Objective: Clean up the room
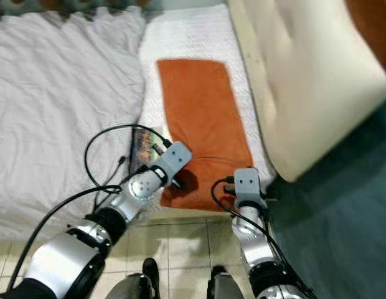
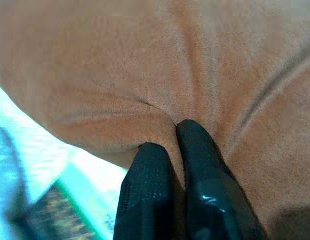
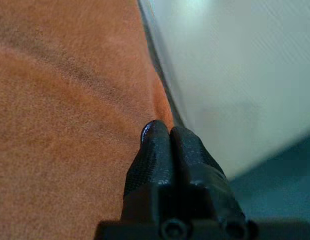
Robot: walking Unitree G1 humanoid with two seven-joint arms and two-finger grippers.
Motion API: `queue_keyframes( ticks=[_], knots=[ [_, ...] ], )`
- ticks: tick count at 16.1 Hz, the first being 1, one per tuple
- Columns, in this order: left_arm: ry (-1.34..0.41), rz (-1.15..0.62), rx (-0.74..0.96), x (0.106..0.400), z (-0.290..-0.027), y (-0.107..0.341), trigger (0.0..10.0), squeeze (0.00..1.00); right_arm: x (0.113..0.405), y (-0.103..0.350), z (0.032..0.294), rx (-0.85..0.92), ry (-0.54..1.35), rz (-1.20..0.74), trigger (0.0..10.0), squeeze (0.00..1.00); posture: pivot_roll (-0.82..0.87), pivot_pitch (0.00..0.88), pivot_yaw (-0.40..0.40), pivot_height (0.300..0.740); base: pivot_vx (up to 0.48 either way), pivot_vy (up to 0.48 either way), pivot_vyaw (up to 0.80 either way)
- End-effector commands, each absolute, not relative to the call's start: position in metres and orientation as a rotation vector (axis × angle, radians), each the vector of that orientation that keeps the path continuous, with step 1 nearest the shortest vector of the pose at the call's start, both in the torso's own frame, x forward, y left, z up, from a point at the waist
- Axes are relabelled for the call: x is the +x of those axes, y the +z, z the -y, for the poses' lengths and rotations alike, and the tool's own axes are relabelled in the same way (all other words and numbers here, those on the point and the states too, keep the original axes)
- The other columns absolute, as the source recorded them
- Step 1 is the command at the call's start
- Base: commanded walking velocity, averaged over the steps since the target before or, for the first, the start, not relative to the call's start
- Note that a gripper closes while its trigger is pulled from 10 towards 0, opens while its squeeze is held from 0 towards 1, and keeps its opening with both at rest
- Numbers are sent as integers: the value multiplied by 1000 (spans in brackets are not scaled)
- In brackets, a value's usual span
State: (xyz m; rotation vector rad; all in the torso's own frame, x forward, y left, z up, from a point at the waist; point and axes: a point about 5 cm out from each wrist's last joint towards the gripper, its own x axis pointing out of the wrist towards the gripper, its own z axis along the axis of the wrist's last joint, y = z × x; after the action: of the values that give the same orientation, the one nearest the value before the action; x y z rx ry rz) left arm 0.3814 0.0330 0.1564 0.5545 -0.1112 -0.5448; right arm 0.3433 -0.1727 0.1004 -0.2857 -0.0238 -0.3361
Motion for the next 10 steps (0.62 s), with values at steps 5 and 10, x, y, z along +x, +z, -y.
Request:
queue_keyframes(
  ticks=[5, 10],
  knots=[
    [-478, 102, 349, 393, -63, 171, 10000, 0, 341, 128, 219, -201, -478, 127, 0, 0, -271, 440, 25, 740, 0, 0, 0],
    [-537, 179, 194, 379, -101, 169, 10000, 0, 276, 151, 211, -100, -389, 260, 0, 0, -194, 164, 62, 740, 0, 0, 0]
  ],
)
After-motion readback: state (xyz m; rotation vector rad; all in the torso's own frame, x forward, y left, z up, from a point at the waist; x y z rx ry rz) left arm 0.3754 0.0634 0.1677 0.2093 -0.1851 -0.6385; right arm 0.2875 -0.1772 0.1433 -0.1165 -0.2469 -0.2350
